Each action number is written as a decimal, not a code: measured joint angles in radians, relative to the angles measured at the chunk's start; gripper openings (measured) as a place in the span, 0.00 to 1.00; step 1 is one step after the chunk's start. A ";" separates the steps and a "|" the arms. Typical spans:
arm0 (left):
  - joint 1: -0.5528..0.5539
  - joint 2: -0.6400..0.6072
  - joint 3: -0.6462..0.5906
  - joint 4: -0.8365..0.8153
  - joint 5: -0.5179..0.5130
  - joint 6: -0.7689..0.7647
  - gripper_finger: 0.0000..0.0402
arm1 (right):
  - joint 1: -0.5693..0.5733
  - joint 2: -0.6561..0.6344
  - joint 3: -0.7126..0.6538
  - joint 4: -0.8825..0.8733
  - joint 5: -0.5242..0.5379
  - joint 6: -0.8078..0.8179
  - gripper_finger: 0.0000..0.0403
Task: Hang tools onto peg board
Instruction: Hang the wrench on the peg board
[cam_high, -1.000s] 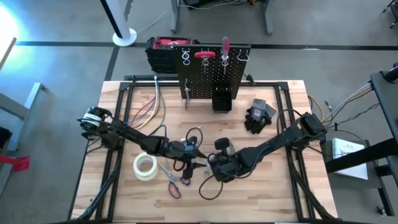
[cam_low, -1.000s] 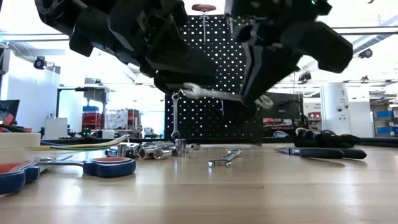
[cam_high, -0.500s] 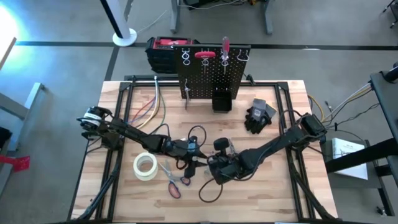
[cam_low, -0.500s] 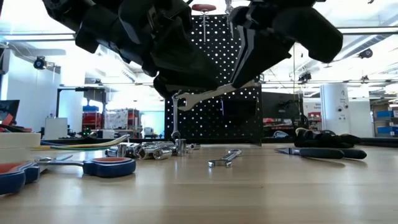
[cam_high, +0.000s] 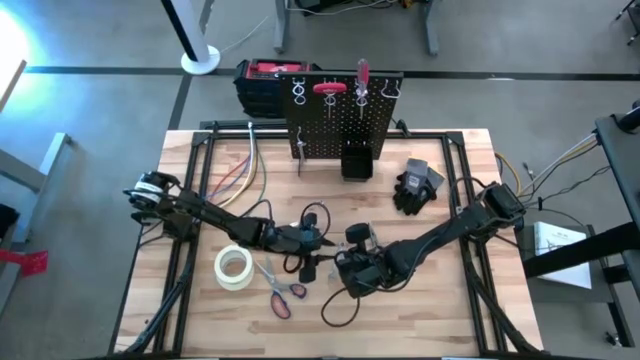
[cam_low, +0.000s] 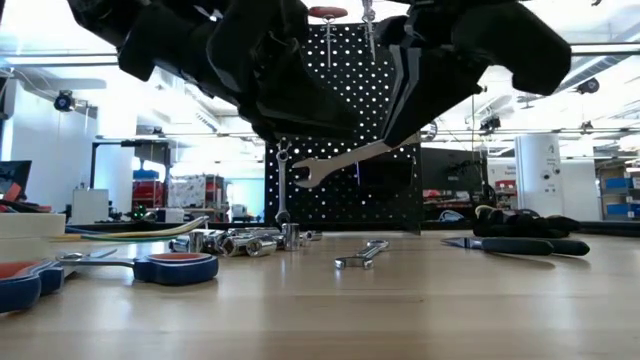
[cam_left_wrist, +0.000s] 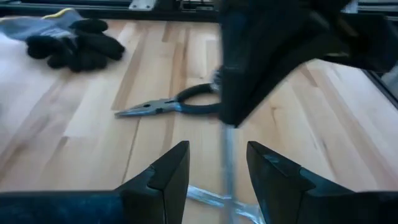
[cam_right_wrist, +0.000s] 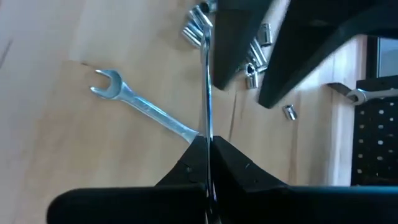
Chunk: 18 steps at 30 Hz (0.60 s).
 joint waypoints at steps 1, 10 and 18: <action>0.000 0.000 0.007 -0.005 0.003 0.003 0.38 | -0.001 0.000 0.000 0.000 0.000 0.001 0.00; 0.000 0.000 0.061 -0.176 0.105 0.011 0.38 | 0.000 -0.001 0.028 -0.001 -0.002 0.002 0.00; 0.000 0.001 0.072 -0.234 0.075 -0.038 0.35 | 0.000 -0.019 0.039 -0.020 -0.004 0.013 0.00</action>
